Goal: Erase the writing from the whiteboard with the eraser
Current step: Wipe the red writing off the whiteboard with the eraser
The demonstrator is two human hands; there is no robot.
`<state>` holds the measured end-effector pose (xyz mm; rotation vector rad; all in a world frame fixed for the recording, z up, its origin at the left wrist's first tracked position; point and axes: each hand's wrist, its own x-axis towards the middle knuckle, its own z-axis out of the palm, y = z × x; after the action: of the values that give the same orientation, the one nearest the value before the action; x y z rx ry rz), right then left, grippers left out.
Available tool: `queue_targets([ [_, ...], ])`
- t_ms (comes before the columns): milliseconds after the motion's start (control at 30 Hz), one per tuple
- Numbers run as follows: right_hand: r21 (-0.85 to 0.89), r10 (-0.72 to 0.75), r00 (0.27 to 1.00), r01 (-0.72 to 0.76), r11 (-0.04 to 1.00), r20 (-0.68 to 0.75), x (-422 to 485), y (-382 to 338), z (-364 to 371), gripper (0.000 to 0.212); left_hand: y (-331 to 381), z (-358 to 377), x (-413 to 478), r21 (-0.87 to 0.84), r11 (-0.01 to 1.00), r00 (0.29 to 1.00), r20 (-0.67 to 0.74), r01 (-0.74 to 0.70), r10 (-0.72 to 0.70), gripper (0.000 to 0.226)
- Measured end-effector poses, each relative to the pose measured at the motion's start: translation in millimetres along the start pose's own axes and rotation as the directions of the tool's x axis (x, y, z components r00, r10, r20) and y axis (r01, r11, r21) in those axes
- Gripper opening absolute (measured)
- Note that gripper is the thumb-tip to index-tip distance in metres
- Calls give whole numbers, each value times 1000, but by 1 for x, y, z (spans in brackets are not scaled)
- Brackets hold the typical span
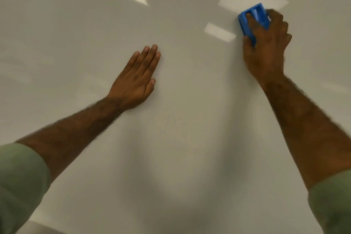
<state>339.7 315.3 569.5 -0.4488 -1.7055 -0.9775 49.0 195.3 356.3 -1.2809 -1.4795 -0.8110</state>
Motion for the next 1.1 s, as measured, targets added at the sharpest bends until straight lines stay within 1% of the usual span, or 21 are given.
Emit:
queue_targets([
  [100, -20, 1, 999, 0, 1000, 35, -33, -44, 15, 55, -14, -4, -5, -1, 1000, 1000, 1, 16, -16, 67],
  [167, 42, -67, 988, 62, 997, 136, -93, -96, 22, 50, -17, -5, -8, -19, 1000, 1000, 3, 20, -20, 67],
  [233, 233, -160, 949, 97, 968, 271, -172, -149, 20, 54, -21, -6, -10, -45, 999, 1000, -1, 12, -12, 68],
  [267, 290, -297, 908, 211, 933, 296, -214, -173, 20, 59, -24, -6, -10, -46, 999, 1000, -7, 4, -4, 68],
  [333, 314, -611, 721, 526, 790, 328, -292, -199, 27, 49, -25, -5, -12, -45, 999, 1000, -17, -11, 11, 67],
  [400, 316, -712, 616, 638, 702, 337, -302, -195, 36, 47, -29, -4, -12, -48, 998, 999, -27, -35, 34, 66],
  [467, 304, -700, 653, 631, 714, 288, -258, -182, 41, 45, -32, -3, -11, -56, 997, 999, -25, -46, 45, 67],
  [500, 284, -610, 749, 545, 789, 257, -222, -171, 41, 37, -34, -3, -10, -65, 997, 999, -21, -50, 49, 67],
  [533, 209, -521, 803, 478, 853, 290, -179, -153, 42, 28, -36, -3, -11, -75, 996, 998, -18, -55, 53, 67],
  [567, 93, -379, 884, 368, 925, 273, -135, -134, 36, 25, -35, -3, -13, -82, 995, 999, -13, -53, 52, 67],
  [600, 21, -216, 959, 216, 976, 186, -95, -113, 29, 27, -35, -3, -10, -85, 995, 998, -14, -59, 58, 67],
  [633, 54, -71, 992, 65, 996, 106, -61, -96, 24, 35, -35, -2, -13, -85, 995, 999, -8, -47, 47, 67],
  [667, 59, 15, 1000, -16, 998, 28, -33, -82, 18, 47, -36, -2, -13, -91, 995, 999, -7, -39, 38, 67],
  [733, 33, 87, 996, -88, 996, 9, -6, -69, 9, 59, -34, -2, -12, -96, 994, 999, -3, -47, 47, 67],
  [800, 10, 74, 997, -74, 997, 14, -15, -85, 16, 60, -34, -1, -11, -95, 995, 999, -5, -39, 39, 68],
  [900, 114, -55, 992, 43, 993, 111, -82, -138, 29, 61, -32, -2, -10, -114, 993, 999, -21, -32, 30, 68],
  [933, 186, -128, 972, 92, 978, 196, -118, -157, 33, 57, -31, -2, -10, -122, 992, 999, -21, -27, 25, 69],
  [967, 243, -278, 925, 216, 946, 258, -157, -175, 36, 47, -32, -3, -9, -133, 991, 1000, -14, -22, 21, 69],
  [1033, 285, -609, 730, 540, 792, 309, -227, -197, 38, 37, -32, -4, -10, -148, 989, 1000, 2, -23, 23, 69],
  [1067, 296, -697, 642, 631, 717, 320, -246, -196, 41, 37, -33, -4, -11, -153, 988, 999, 8, -29, 31, 69],
  [1100, 304, -728, 617, 662, 685, 297, -246, -192, 43, 36, -33, -4, -11, -159, 987, 999, 17, -34, 37, 69],
])
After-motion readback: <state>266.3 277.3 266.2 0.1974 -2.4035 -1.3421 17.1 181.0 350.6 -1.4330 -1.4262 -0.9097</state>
